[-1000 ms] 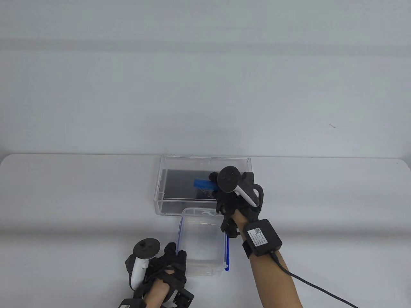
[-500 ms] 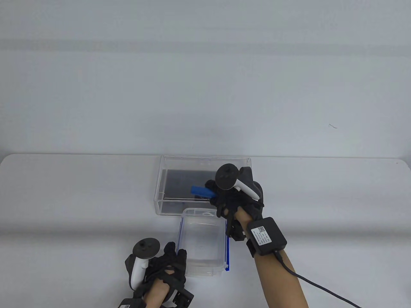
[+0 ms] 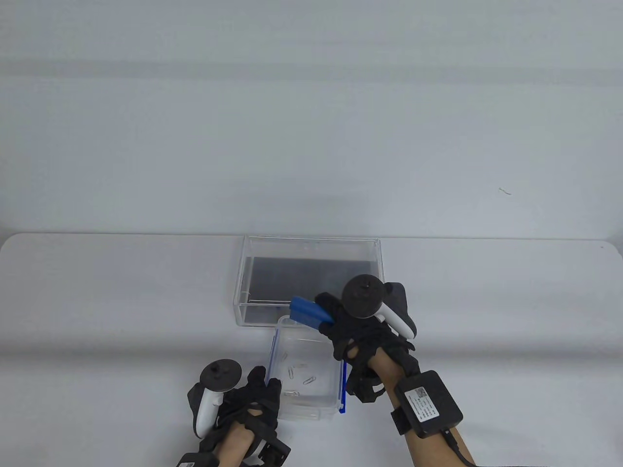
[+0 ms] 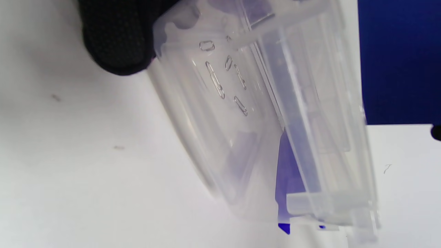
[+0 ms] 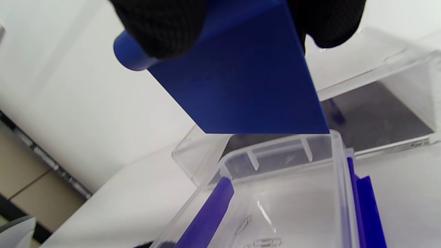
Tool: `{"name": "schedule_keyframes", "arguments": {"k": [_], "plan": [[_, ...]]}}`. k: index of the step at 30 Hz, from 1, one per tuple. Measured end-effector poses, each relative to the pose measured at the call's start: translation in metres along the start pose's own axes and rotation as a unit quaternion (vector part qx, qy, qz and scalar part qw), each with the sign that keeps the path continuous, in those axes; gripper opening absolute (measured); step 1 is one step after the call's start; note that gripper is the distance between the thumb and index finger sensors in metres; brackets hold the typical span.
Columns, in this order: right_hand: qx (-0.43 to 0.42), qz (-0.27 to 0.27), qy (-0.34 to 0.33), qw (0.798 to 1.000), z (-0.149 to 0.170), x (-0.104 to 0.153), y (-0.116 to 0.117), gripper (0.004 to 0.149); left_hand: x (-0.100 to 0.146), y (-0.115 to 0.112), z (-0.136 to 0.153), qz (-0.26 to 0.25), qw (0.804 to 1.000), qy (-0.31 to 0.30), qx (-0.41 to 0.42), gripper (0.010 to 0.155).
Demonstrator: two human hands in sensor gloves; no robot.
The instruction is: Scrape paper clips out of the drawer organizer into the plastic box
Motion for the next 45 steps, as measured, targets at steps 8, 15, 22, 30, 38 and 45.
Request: {"name": "schedule_keyframes", "arguments": {"k": [8,15,22,30,38,45], "plan": [[-0.014,0.123,0.042,0.991,0.040,0.059,-0.010,0.064,0.008,0.019,-0.003,0.003,1.000,-0.024,-0.018,0.070],[-0.042,0.202,0.092,0.974,0.095,0.105,0.002,0.062,0.016,0.043,-0.005,-0.021,0.998,-0.052,0.016,0.069],[-0.034,0.218,0.134,0.966,0.135,0.121,0.016,0.062,0.020,0.057,-0.004,-0.046,0.996,-0.066,0.031,0.069],[-0.023,0.208,0.145,0.967,0.145,0.122,0.019,0.061,0.038,0.094,-0.009,-0.093,0.988,-0.101,0.076,0.066],[-0.017,0.205,0.135,0.969,0.140,0.120,0.020,0.061,0.061,0.175,0.015,-0.238,0.962,-0.098,0.087,0.062],[-0.009,0.198,0.127,0.972,0.138,0.117,0.022,0.061,0.064,0.219,0.065,-0.310,0.946,-0.014,0.096,0.061]]}}
Point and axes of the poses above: the tracker on the back of each hand, its own z axis roughly to the little-finger side, its own x axis roughly from the fingertips to the wrist, y = z × x, the point moved 2 cm from there along -x, roughly from the wrist to the fingertips, and after that the axes turned 2 degrees about -x, right-handed, at the moved point
